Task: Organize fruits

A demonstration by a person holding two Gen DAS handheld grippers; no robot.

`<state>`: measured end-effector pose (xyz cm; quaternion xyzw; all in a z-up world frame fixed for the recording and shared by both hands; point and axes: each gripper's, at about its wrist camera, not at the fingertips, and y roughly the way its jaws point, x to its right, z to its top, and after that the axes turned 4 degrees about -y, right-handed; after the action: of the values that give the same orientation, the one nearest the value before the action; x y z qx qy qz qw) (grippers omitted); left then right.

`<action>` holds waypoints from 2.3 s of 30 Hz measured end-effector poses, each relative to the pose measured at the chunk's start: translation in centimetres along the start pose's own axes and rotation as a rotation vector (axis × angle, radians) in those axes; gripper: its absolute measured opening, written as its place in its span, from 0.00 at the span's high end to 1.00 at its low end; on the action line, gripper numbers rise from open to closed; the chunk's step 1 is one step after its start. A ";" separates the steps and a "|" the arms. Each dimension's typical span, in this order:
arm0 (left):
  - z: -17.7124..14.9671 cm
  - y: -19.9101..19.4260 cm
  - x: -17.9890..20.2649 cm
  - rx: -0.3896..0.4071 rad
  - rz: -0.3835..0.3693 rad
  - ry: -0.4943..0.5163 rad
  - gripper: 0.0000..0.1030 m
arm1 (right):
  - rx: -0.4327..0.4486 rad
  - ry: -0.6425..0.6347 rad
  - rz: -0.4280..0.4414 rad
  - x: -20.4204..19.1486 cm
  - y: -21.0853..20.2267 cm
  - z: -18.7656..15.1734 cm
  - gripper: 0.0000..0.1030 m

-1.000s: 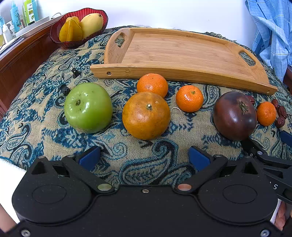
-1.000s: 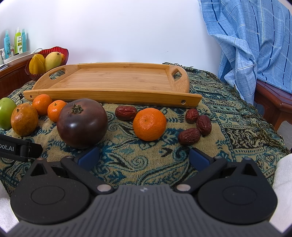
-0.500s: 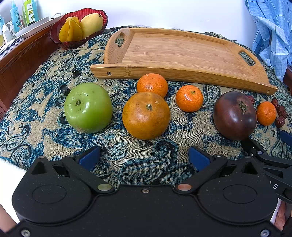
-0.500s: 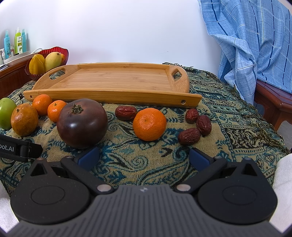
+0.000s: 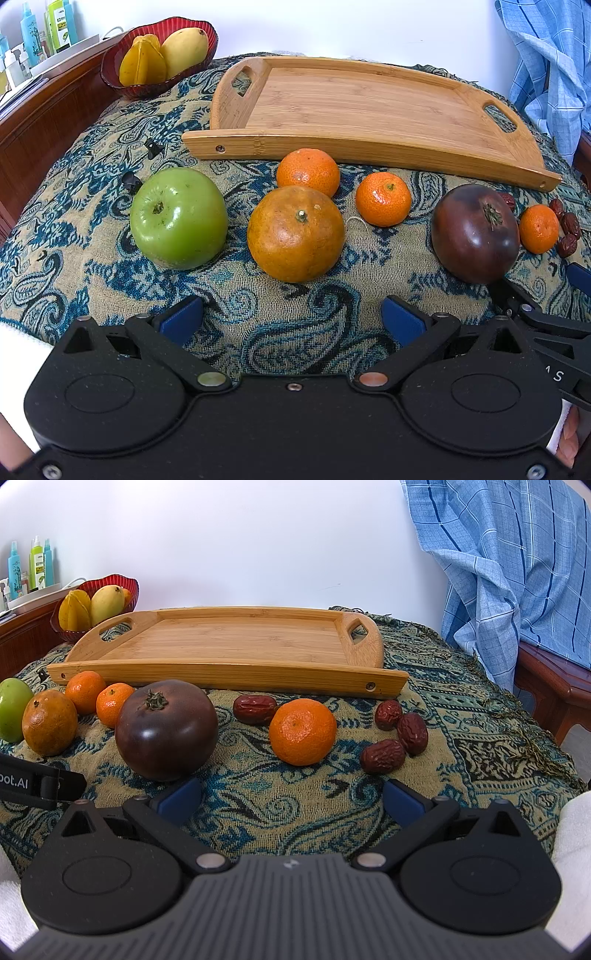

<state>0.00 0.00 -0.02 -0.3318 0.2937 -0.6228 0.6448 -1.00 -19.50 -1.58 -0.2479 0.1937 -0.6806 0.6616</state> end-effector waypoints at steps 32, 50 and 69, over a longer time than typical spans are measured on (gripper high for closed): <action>-2.1 -2.8 -1.7 0.283 -0.082 -0.013 0.02 | -0.017 -0.001 0.072 -0.1 -2.0 0.6 0.00; -1.3 -3.0 -1.0 0.295 -0.109 0.057 0.42 | 0.067 -0.046 0.200 -3.0 -2.7 2.3 0.26; -0.5 -0.9 -1.0 0.300 -0.089 0.055 0.39 | 0.078 -0.023 0.218 -3.6 -1.5 2.8 0.29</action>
<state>-0.95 1.01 0.36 -0.2272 0.1999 -0.6967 0.6504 -0.50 -15.63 1.24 -0.2071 0.1851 -0.6088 0.7431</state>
